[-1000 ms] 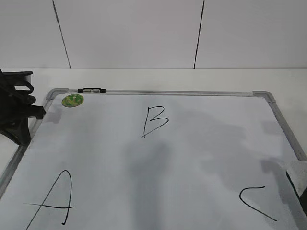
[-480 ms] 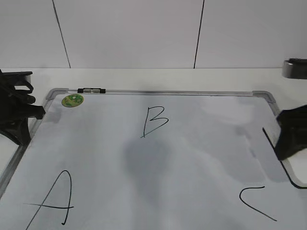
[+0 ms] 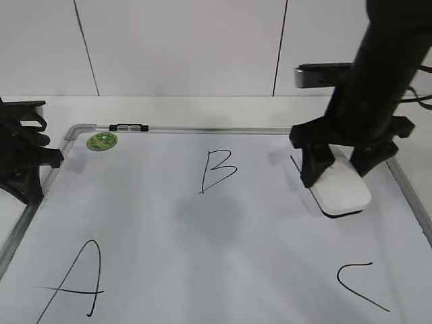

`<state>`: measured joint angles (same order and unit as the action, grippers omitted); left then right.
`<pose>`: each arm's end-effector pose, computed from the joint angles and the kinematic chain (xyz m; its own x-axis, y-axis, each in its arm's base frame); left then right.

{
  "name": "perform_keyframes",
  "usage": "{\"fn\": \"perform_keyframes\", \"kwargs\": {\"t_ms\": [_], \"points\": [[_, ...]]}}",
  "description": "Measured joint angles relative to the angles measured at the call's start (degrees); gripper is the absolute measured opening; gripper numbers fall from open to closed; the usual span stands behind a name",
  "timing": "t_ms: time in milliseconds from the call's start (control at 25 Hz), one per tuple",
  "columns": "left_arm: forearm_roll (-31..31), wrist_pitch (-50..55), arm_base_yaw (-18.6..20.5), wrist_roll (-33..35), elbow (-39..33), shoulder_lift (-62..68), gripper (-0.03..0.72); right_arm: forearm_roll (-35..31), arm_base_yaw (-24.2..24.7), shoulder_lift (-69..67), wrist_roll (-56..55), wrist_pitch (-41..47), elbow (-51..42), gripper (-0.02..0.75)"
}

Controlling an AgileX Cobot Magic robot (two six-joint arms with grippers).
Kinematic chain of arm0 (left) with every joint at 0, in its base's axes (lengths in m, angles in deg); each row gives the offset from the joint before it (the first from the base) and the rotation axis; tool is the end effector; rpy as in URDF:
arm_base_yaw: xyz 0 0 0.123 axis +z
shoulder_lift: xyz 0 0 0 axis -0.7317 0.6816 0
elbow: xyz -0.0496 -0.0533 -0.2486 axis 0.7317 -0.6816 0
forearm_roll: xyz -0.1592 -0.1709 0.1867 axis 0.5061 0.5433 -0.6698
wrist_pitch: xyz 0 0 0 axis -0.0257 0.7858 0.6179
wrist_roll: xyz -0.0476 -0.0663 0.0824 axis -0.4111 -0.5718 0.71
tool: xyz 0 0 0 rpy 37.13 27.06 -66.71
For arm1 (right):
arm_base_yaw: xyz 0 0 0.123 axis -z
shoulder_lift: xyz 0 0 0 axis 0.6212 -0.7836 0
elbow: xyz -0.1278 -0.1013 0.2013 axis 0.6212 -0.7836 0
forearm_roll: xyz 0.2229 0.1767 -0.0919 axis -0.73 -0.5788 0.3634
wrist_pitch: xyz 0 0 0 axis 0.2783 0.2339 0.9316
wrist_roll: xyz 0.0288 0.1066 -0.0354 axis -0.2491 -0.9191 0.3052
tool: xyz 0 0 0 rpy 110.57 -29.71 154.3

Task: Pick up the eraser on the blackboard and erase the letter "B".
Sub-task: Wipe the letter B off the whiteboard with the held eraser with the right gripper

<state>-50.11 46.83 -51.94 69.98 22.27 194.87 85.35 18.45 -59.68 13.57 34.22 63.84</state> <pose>0.3926 -0.0438 0.0741 -0.9984 0.0391 -0.0403 0.0426 0.9952 -0.0883 0.3642 0.1404 0.1790 -0.9736 -0.2187 -0.0650 -0.2233 0.9719 0.0746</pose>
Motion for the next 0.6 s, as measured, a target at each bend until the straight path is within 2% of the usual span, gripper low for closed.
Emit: {"fn": "perform_keyframes", "kwargs": {"t_ms": [200, 600], "points": [[0.0, 0.2, 0.0, 0.0, 0.0, 0.0, 0.042, 1.5, -4.6, -9.5, -1.1, 1.0, 11.4, 0.532], [0.1, 0.4, 0.0, 0.1, 0.0, 0.0, 0.042, 3.5, -5.6, -25.6, -1.3, 1.1, 29.2, 0.531]]}}
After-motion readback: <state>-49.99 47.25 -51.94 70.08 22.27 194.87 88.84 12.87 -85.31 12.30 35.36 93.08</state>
